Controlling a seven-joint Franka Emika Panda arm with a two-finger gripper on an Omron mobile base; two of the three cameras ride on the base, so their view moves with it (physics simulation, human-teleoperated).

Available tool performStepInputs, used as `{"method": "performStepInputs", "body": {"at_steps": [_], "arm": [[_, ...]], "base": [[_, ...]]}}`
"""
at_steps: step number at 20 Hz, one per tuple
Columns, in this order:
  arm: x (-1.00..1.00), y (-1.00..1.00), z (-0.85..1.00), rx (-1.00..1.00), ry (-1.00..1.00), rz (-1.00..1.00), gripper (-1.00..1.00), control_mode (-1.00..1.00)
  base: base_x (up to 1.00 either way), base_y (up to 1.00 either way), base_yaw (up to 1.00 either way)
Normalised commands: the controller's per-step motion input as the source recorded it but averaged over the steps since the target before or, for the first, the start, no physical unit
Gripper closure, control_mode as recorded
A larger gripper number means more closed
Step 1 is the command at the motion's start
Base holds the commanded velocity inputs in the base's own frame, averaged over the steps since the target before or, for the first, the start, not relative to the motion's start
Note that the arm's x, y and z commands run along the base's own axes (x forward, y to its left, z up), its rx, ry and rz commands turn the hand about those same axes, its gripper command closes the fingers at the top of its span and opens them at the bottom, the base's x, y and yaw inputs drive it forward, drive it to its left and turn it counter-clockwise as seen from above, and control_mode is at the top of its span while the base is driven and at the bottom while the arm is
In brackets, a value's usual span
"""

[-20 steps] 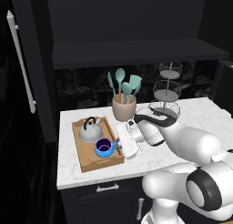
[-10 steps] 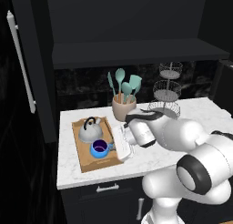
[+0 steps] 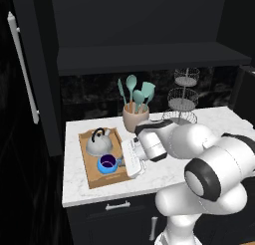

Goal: Pick the kettle from the counter and place it on the tray. Then pick the mug from the cabinet and place it on the tray. Then close the cabinet doors.

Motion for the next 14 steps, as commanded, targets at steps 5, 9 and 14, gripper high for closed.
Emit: {"method": "performStepInputs", "body": {"at_steps": [5,9,14], "arm": [[0.02,0.0,-0.07,0.0,0.0,-0.01,1.0,-1.0],[0.01,0.0,-0.14,0.0,0.0,0.0,1.0,-1.0],[0.0,0.0,-0.06,0.0,0.0,0.0,-1.0,-1.0]], "base": [[0.0,0.0,0.0],[0.0,0.0,0.0],[0.0,0.0,0.0]]}}
